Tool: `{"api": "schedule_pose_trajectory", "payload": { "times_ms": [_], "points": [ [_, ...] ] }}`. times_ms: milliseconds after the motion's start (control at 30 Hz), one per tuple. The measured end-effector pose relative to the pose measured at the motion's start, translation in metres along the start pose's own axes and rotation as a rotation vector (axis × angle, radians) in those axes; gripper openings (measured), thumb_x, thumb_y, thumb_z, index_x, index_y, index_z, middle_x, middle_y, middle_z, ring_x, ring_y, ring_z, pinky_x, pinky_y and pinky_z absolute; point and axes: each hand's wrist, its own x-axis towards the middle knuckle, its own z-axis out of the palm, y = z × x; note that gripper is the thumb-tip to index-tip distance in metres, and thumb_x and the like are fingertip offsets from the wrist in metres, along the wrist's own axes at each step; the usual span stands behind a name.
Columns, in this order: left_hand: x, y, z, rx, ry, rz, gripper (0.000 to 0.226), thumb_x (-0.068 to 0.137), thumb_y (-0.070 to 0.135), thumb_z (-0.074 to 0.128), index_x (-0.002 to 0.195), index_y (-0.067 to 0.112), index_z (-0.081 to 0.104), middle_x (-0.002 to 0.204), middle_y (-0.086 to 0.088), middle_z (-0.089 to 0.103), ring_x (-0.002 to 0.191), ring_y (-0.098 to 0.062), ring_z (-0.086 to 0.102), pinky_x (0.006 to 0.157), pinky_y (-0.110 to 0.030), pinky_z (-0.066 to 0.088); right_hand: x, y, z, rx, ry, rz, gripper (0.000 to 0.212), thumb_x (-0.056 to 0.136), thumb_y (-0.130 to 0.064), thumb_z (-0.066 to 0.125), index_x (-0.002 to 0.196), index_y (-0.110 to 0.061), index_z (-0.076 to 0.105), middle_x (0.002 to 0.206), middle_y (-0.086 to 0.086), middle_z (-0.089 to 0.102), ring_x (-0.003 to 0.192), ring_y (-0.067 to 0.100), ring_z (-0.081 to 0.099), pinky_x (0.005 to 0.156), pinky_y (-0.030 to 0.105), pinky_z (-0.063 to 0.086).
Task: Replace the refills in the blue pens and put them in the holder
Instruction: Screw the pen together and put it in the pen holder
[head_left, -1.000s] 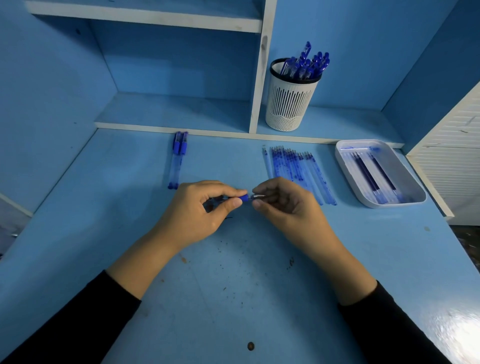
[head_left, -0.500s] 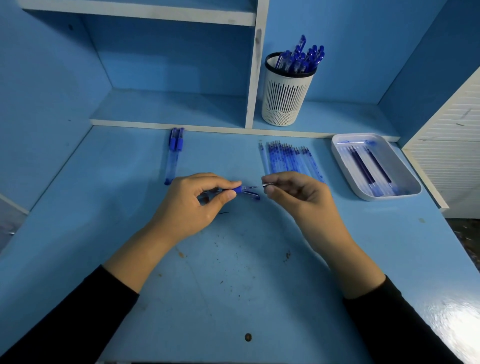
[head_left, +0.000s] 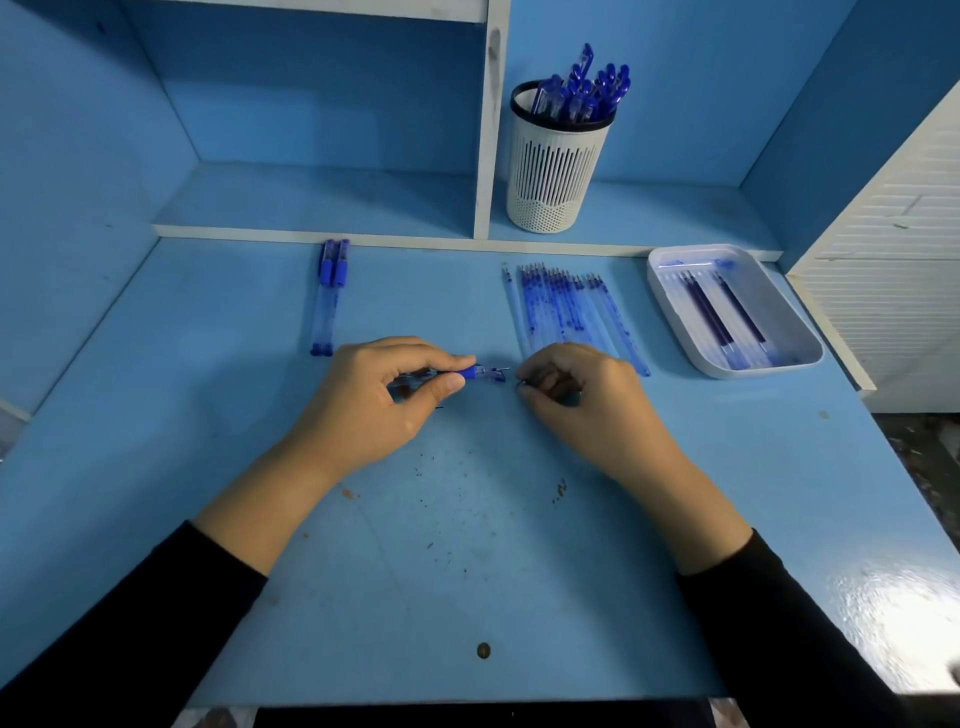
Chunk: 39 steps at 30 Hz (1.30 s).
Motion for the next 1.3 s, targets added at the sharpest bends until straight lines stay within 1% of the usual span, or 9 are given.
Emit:
{"api": "schedule_pose_trajectory", "payload": {
  "times_ms": [300,400,567,733,800,900,1033,1200,1300],
  "points": [
    [-0.001,-0.001,0.000,-0.004,-0.008,0.001,0.016,0.088,0.018,0.071,0.103,0.020,0.076,0.092,0.010,0.072,0.084,-0.010,0.068,0.074,-0.024,0.055,0.000,0.003,-0.001,0.015,-0.009,-0.010,0.014,0.081,-0.002,0.070,0.092,-0.011,0.070,0.082,0.001,0.064,0.074,0.009,0.059,0.072,0.012,0.048],
    [-0.001,0.001,0.000,-0.015,-0.011,-0.004,0.015,0.088,0.022,0.070,0.102,0.023,0.075,0.090,0.011,0.072,0.082,-0.010,0.067,0.074,-0.023,0.054,0.000,0.004,-0.003,0.128,0.024,0.009,0.016,0.081,-0.005,0.073,0.094,-0.013,0.070,0.084,-0.002,0.066,0.074,0.007,0.061,0.076,0.017,0.050],
    [-0.001,0.003,0.002,-0.005,-0.004,0.014,0.015,0.087,0.022,0.072,0.101,0.017,0.076,0.089,0.012,0.071,0.080,-0.007,0.067,0.075,-0.027,0.056,-0.002,-0.007,0.004,0.371,0.000,-0.006,0.020,0.082,-0.008,0.075,0.100,-0.012,0.070,0.091,0.003,0.071,0.082,0.012,0.066,0.081,0.019,0.051],
    [-0.001,0.001,0.003,0.033,0.012,0.026,0.016,0.086,0.019,0.071,0.100,0.013,0.077,0.089,0.006,0.072,0.080,-0.011,0.067,0.072,-0.034,0.056,0.002,-0.010,0.003,0.364,0.012,0.028,0.005,0.085,-0.006,0.071,0.084,-0.010,0.070,0.073,-0.003,0.069,0.065,0.004,0.061,0.064,0.012,0.043],
    [0.000,0.000,0.001,0.040,0.057,0.036,0.014,0.087,0.014,0.072,0.100,0.013,0.077,0.092,0.011,0.072,0.080,-0.007,0.066,0.071,-0.032,0.055,0.005,-0.008,-0.005,0.442,0.068,0.057,0.005,0.086,-0.002,0.068,0.085,-0.007,0.067,0.071,0.001,0.068,0.061,0.005,0.060,0.062,0.015,0.045],
    [0.000,-0.001,0.001,0.098,0.143,0.061,0.015,0.088,0.012,0.072,0.102,0.014,0.076,0.087,0.007,0.071,0.072,-0.012,0.062,0.061,-0.037,0.050,0.007,-0.005,-0.013,0.643,0.212,0.081,0.011,0.090,0.003,0.062,0.087,-0.008,0.062,0.076,0.007,0.070,0.070,0.017,0.067,0.072,0.027,0.054],
    [0.000,0.001,0.009,0.108,0.218,0.073,0.015,0.088,0.011,0.072,0.102,0.012,0.076,0.086,0.004,0.071,0.070,-0.012,0.059,0.057,-0.039,0.047,0.010,-0.008,-0.012,0.786,0.415,0.057,0.014,0.090,0.004,0.060,0.091,-0.010,0.062,0.076,0.006,0.068,0.076,0.022,0.064,0.082,0.035,0.053],
    [0.000,0.011,0.018,0.066,0.258,0.059,0.017,0.089,0.013,0.069,0.104,0.011,0.076,0.090,0.000,0.073,0.070,-0.011,0.060,0.059,-0.033,0.047,0.012,-0.020,0.000,0.858,0.588,0.065,0.022,0.086,0.006,0.065,0.086,-0.015,0.072,0.080,0.004,0.068,0.078,0.018,0.057,0.075,0.025,0.049],
    [-0.001,0.012,0.018,0.047,0.266,0.049,0.018,0.089,0.013,0.068,0.106,0.010,0.075,0.092,0.000,0.073,0.073,-0.014,0.062,0.063,-0.027,0.050,0.018,-0.026,0.005,0.910,0.607,0.113,0.021,0.086,0.005,0.065,0.089,-0.013,0.074,0.083,0.005,0.070,0.080,0.016,0.061,0.080,0.026,0.052]
  ]
}}
